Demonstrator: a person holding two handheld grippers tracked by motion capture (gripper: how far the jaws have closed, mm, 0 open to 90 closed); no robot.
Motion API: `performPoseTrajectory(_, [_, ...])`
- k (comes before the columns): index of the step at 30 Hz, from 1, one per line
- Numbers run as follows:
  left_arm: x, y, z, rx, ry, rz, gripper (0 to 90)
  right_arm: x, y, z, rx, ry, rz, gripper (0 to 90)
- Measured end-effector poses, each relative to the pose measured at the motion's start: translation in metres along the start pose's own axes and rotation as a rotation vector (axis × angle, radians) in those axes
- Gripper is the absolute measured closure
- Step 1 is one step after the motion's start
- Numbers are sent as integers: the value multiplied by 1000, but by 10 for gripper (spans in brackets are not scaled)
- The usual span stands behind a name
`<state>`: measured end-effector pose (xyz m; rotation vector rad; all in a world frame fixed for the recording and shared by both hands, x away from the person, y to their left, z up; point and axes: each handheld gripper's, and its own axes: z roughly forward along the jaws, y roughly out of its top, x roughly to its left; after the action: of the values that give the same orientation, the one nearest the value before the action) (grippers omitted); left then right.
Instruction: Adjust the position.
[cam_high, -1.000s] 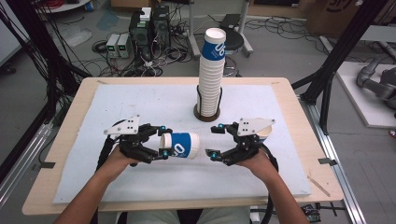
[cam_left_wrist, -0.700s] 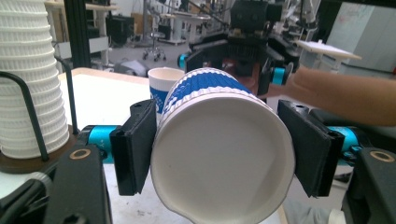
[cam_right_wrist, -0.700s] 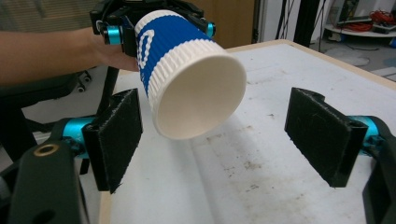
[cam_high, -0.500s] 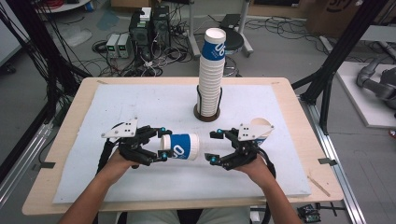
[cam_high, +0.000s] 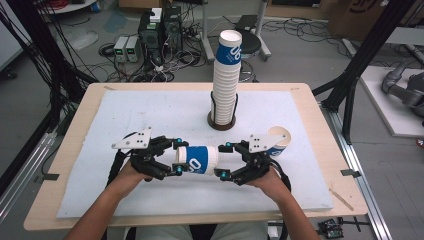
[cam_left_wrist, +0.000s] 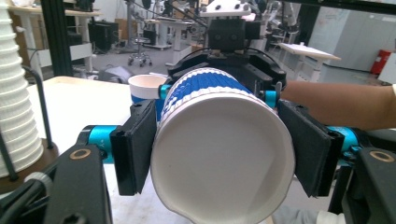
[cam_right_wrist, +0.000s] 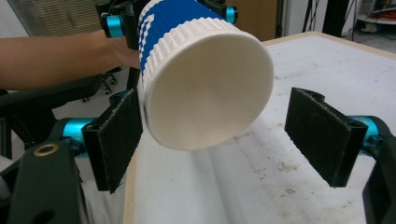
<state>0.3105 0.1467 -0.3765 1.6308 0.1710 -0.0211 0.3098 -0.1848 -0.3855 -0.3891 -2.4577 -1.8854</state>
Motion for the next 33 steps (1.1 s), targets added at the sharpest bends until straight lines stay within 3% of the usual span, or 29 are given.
performPoseTrajectory(15, [-2,0,7,-27,-54,-6,312,1,0,8,-6,83,33,183])
performPoseTrajectory(27, [-2,1,7,-37,-60,-4,317,1,0,6,-15,106,19,237])
performPoseTrajectory(30, [-2,0,7,-32,-59,-3,320,-1,1,5,-17,102,-4,260])
performPoseTrajectory(33, [-2,0,7,-25,-54,0,320,0,1,4,-11,105,11,274])
